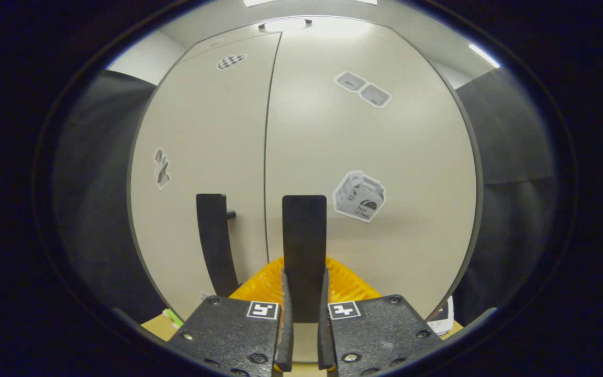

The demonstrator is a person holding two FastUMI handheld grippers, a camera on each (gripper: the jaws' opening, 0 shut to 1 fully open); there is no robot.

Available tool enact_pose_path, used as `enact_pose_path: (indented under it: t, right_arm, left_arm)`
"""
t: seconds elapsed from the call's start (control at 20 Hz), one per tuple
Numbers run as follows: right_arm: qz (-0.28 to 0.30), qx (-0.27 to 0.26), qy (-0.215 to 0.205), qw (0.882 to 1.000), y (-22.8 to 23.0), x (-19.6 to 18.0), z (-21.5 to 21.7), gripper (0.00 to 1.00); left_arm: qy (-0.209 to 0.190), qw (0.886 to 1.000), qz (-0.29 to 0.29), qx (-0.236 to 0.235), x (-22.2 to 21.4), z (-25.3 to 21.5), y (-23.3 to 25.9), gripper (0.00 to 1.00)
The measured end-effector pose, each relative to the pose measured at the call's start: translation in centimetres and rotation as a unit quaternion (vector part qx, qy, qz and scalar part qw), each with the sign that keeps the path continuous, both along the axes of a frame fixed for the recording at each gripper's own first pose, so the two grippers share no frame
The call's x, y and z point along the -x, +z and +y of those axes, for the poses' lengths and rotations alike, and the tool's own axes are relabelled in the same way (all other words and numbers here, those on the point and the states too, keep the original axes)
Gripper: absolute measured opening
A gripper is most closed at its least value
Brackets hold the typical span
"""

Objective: Open the right door of the double-door shoe cabinet with the right hand, and open the left door with the left hand.

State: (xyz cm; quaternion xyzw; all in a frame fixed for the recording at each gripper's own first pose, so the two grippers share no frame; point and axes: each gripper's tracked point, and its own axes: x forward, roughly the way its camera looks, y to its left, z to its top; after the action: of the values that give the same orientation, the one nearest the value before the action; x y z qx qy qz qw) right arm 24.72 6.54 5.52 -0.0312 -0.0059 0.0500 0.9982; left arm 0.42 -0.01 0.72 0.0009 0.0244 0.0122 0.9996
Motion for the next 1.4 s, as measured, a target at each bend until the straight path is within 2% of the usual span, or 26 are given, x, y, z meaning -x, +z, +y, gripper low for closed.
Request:
enact_pose_path:
  t: [0.25,0.55,0.75,0.85,0.95,1.0,1.1,1.15,1.3,1.4]
  right_arm:
    - [-0.005,-0.01,0.023,1.0,0.5,3.1,-0.3,0.21]
    - [0.008,-0.017,0.051,0.999,0.2,8.9,-3.4,0.2]
    - [0.01,0.001,0.053,0.999,0.2,11.5,-5.9,0.17]
    - [0.008,-0.007,0.045,0.999,0.4,13.3,-8.1,0.18]
    - [0.003,-0.004,0.024,1.0,0.7,14.8,-10.9,0.16]
    - [0.002,0.001,0.01,1.0,0.9,15.3,-12.4,0.18]
    - [-0.002,0.011,-0.025,1.0,1.2,16.1,-15.6,0.13]
    - [-0.004,0.017,-0.046,0.999,1.4,16.3,-17.5,0.14]
    - [-0.02,0.038,-0.113,0.993,2.4,16.4,-23.5,0.07]
    - [-0.014,-0.017,-0.062,0.998,2.7,16.7,-22.9,0.04]
  left_arm:
    - [0.005,1.0,-0.005,-0.001,0.2,-0.1,0.3,0.95]
    - [0.022,1.0,-0.014,-0.006,0.1,-0.2,0.8,0.95]
    - [0.024,1.0,-0.019,-0.004,0.4,0.0,0.7,0.95]
    - [0.027,0.999,-0.019,-0.006,0.4,0.1,0.7,0.95]
    - [0.025,1.0,-0.017,-0.008,0.4,0.0,0.5,0.95]
    - [0.021,1.0,-0.017,-0.008,0.4,-0.2,0.5,0.95]
    - [0.012,1.0,-0.015,-0.011,0.2,-0.3,0.4,0.95]
    - [0.01,1.0,-0.014,-0.013,0.2,-0.3,0.5,0.95]
    - [-0.006,1.0,-0.015,-0.018,0.3,-0.8,0.6,0.95]
    - [-0.014,1.0,-0.015,-0.024,0.2,-1.0,0.5,0.95]
